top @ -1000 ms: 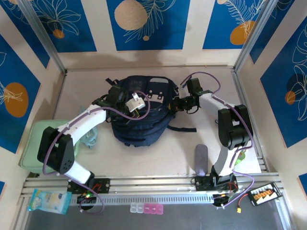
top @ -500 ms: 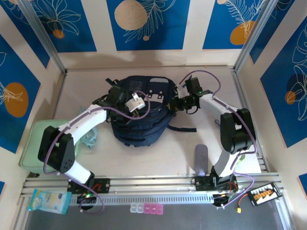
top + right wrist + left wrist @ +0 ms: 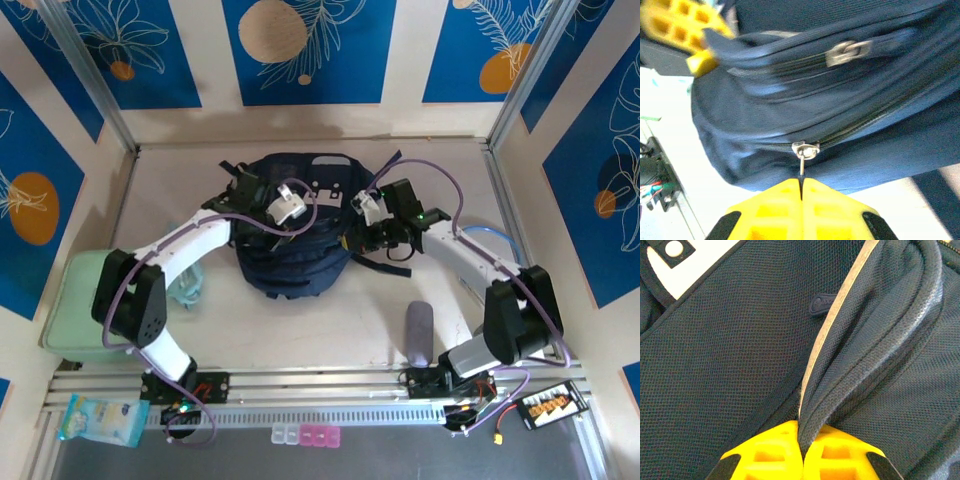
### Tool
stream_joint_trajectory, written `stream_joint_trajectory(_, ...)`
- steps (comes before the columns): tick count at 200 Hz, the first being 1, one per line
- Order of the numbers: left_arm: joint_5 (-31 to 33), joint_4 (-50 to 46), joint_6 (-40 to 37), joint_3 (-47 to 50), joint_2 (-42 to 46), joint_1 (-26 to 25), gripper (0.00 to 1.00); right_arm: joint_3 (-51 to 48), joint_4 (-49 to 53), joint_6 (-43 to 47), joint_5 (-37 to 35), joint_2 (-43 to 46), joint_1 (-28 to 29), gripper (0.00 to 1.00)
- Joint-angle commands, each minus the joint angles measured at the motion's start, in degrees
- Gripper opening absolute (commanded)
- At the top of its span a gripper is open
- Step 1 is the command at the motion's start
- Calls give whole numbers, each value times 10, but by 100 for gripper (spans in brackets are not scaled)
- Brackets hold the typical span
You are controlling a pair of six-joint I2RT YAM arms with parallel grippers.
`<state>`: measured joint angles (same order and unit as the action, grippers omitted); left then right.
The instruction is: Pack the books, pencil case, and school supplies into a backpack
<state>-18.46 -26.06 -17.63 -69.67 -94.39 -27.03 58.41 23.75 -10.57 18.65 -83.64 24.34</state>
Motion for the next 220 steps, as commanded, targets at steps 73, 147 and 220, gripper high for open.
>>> stream_joint_trajectory(73,-54,110,161,-58,-69,0,0,-22,-61,-62,-6,-12,96,0)
stream_joint_trajectory(147,-50,127,138,-34,-43,0,0,-138,-206,-257,9,146,-39,55)
stream_joint_trajectory(220,-65,180,82,8,10,-23,0,-52,-227,-546,56,22,-61,64)
